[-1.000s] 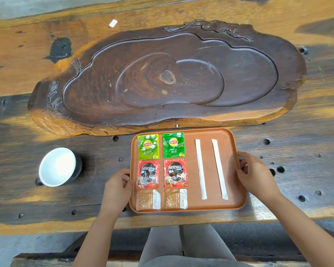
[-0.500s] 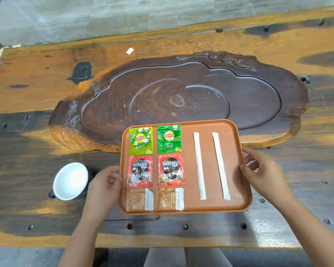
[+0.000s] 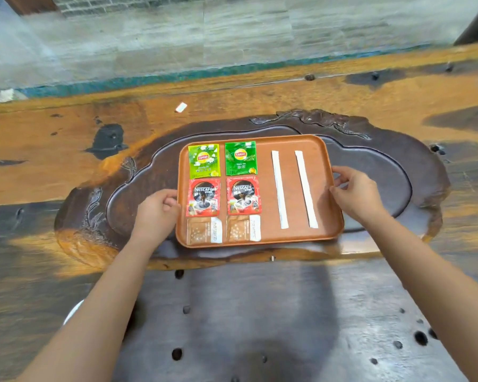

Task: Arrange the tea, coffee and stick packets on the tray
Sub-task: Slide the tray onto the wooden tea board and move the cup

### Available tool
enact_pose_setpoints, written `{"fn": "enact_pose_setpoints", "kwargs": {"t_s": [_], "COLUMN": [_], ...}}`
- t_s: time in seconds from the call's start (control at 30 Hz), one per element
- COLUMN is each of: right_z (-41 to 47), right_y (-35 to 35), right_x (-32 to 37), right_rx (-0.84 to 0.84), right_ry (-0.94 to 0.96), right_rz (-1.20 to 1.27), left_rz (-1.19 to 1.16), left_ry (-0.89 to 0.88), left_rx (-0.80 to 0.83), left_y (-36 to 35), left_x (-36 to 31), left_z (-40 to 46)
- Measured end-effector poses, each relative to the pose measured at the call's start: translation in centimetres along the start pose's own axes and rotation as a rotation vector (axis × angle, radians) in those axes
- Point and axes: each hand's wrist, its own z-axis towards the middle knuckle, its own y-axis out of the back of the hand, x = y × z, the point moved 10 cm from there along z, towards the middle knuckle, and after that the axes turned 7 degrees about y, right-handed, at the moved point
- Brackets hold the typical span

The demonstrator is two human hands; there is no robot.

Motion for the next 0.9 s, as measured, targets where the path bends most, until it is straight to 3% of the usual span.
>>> {"fn": "enact_pose_setpoints", "kwargs": {"t_s": [0.4,0.9], "right_z": [4.7,4.2], "right_y": [-2.4,-2.0], "right_x": [-1.2,-2.5], "right_rx": [-0.049,-0.078], "right_ry": [-0.041,-0.047], "right_rz": [-0.026,-0.065], "left_rz": [-0.016,-0.063], "left_ry": [-0.02,-0.066], "left_rx": [0.068,0.055], "left_y": [-3.7,-5.2], "left_x": [0.2,-0.3], "left_z": [5.6,5.4]}}
